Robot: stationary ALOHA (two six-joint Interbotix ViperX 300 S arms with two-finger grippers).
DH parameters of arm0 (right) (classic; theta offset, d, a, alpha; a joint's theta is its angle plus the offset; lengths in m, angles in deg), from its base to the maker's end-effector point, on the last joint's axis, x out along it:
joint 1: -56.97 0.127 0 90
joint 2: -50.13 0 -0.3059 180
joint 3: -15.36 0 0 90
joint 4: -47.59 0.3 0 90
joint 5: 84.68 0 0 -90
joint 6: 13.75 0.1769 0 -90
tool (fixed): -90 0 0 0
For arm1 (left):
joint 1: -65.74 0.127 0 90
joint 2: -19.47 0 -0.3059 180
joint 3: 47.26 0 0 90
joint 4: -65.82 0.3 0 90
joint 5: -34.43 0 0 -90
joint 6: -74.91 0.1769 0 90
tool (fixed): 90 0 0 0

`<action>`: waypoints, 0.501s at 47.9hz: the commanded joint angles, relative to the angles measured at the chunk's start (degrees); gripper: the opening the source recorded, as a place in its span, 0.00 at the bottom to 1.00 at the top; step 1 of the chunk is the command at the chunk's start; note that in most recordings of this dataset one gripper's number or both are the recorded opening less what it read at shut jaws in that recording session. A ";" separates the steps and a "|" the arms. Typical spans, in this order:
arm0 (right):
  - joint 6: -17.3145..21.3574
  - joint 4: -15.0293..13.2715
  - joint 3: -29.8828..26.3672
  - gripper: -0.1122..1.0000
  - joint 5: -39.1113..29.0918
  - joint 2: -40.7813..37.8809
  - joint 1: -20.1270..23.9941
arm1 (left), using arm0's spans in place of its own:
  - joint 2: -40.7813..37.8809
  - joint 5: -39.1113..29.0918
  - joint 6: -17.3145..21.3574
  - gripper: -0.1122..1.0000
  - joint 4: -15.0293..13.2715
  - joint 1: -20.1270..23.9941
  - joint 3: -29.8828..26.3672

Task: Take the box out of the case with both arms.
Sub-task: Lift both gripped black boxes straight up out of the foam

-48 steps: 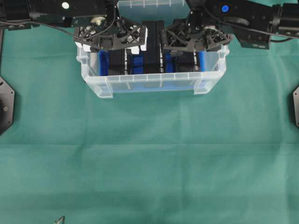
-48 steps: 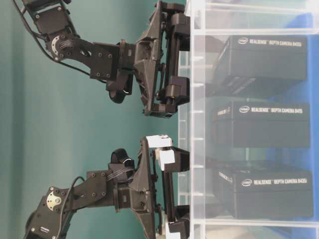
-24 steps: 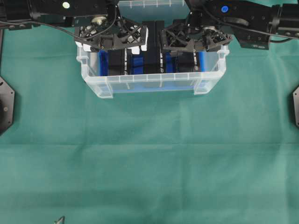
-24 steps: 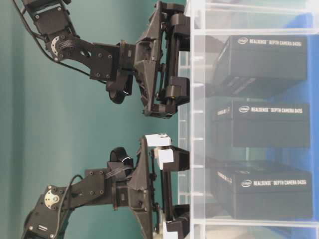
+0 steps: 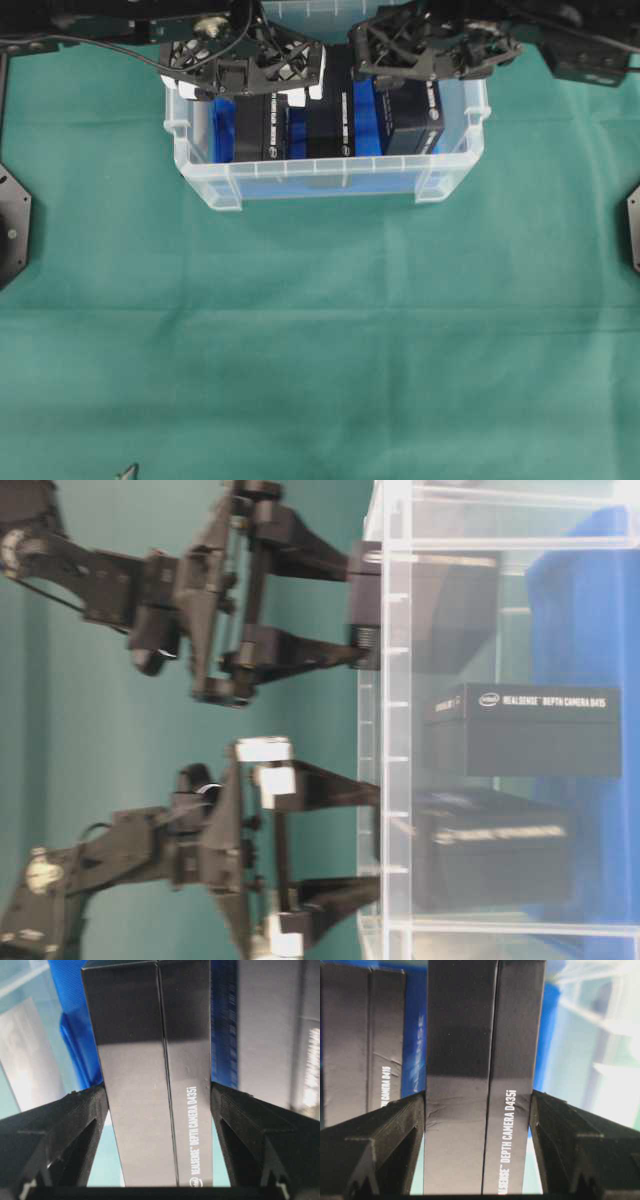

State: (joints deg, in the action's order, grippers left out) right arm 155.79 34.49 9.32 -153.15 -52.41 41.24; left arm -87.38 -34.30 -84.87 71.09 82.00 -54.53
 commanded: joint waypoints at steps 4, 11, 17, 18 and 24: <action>-0.18 -1.76 -4.39 0.68 -2.55 3.69 0.00 | 3.78 -2.20 0.18 0.67 0.00 -0.26 -4.83; -0.26 -2.20 -6.33 0.68 -3.87 4.57 0.35 | 4.75 -6.24 1.41 0.67 0.00 -0.26 -8.88; -0.44 -2.37 -8.79 0.68 -5.27 5.10 0.53 | 5.19 -10.63 1.58 0.67 0.00 -0.26 -12.22; -0.53 -2.37 -9.23 0.68 -5.63 5.10 0.53 | 5.19 -11.78 1.67 0.67 -0.09 -0.26 -13.18; -1.41 -3.34 -12.22 0.68 -8.88 5.19 0.79 | 5.27 -15.03 1.85 0.67 -0.09 -0.35 -16.44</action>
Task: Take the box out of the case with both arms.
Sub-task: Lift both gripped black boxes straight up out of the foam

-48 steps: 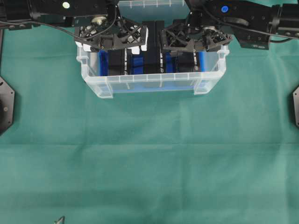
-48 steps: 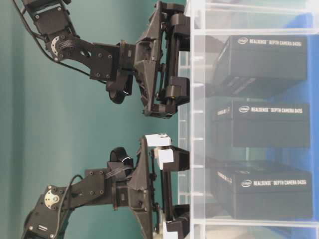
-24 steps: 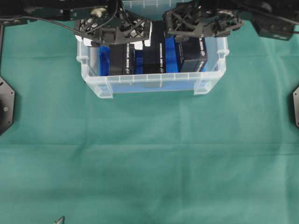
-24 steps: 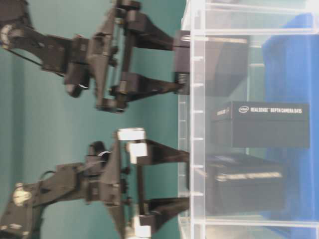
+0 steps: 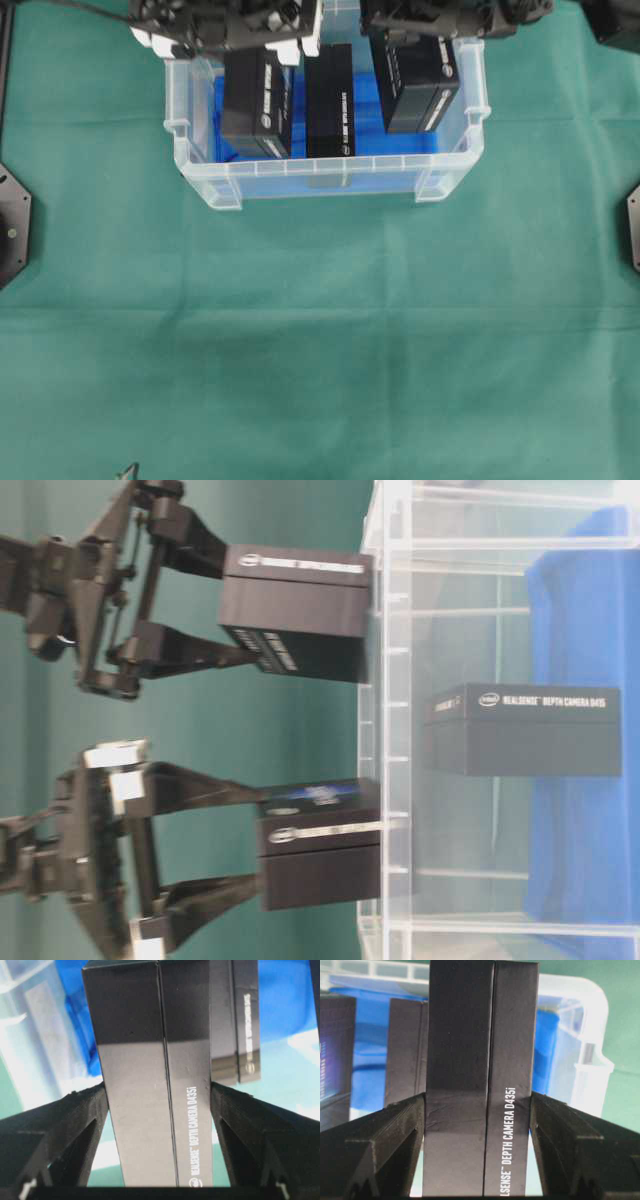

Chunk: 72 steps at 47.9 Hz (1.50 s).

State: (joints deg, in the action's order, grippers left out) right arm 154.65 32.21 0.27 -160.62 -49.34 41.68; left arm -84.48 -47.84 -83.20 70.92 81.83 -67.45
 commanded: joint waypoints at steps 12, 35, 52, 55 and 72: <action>-1.93 -3.43 -9.49 0.68 -8.00 2.20 1.49 | 2.29 -4.48 0.62 0.67 0.18 -0.26 -9.14; -2.46 -3.78 -14.59 0.68 -10.55 2.11 3.25 | 1.23 -12.92 1.76 0.67 0.09 -0.44 -18.11; -2.46 -3.78 -14.68 0.68 -10.55 2.11 3.78 | 1.23 -12.92 1.76 0.67 0.09 -0.53 -18.19; -2.46 -3.78 -14.68 0.68 -10.55 2.11 3.78 | 1.23 -12.92 1.76 0.67 0.18 -0.62 -18.19; -2.46 -3.69 -14.68 0.68 -10.99 2.11 3.87 | 1.23 -12.92 1.76 0.67 0.18 -0.70 -18.19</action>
